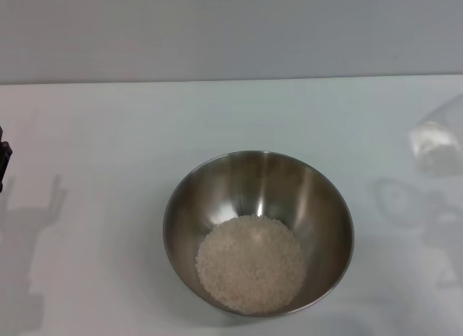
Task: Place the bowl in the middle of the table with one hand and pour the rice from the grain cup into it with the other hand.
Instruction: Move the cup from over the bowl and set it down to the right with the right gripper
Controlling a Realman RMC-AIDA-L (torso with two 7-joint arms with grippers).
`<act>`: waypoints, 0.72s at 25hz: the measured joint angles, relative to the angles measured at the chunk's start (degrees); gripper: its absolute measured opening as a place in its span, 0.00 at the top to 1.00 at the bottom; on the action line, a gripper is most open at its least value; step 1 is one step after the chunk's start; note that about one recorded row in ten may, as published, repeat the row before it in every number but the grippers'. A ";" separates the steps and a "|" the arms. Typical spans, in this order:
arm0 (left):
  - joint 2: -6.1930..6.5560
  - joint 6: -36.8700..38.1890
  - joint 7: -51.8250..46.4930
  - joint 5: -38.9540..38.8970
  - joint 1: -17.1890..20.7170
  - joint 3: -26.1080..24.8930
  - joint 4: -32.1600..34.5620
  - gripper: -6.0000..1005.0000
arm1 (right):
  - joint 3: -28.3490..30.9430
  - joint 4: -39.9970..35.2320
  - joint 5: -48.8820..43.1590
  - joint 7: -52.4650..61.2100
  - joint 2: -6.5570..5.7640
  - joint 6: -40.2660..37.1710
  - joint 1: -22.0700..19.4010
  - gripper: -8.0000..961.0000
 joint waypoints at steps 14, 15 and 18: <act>-0.09 -0.23 0.00 0.00 -0.28 0.71 0.09 0.19 | -0.58 -6.20 2.07 7.28 -0.22 22.32 5.64 0.85; -0.09 -0.24 0.00 0.00 -0.29 0.72 0.09 0.19 | -0.61 -6.23 2.05 7.29 -0.22 23.63 6.16 0.85; -0.09 -0.24 0.00 0.00 -0.31 0.74 0.09 0.19 | -0.78 -6.32 1.97 7.28 -0.22 27.12 7.51 0.84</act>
